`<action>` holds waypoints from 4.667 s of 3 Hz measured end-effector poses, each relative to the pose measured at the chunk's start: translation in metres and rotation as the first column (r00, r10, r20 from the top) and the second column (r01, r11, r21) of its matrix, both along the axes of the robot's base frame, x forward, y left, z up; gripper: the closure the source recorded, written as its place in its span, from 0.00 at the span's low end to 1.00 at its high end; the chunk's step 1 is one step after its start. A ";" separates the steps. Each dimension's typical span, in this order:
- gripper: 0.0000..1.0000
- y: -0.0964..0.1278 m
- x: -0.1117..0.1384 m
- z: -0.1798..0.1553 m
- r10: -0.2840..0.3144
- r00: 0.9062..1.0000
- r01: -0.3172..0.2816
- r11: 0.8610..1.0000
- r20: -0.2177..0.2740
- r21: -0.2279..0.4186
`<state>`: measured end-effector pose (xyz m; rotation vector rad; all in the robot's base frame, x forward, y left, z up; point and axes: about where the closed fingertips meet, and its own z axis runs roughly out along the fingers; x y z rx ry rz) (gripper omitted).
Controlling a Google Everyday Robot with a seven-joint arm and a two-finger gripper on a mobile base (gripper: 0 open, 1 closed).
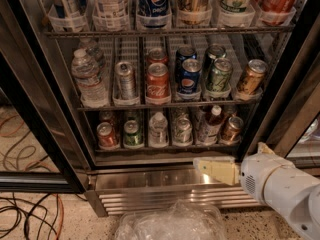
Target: Pick orange can from middle shelf of fridge
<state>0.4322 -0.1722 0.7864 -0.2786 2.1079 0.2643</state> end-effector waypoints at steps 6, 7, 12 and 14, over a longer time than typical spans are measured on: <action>0.00 -0.040 0.069 0.030 -0.220 0.954 0.208 0.975 0.206 0.075; 0.11 -0.044 0.083 0.039 -0.259 0.934 0.236 0.964 0.244 0.121; 0.26 -0.057 0.108 0.064 -0.367 0.864 0.322 0.929 0.343 0.183; 0.34 -0.065 0.115 0.066 -0.389 0.852 0.348 0.921 0.350 0.177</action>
Offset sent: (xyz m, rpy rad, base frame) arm 0.0086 -0.0142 0.0066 -0.0204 -0.0431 -0.0617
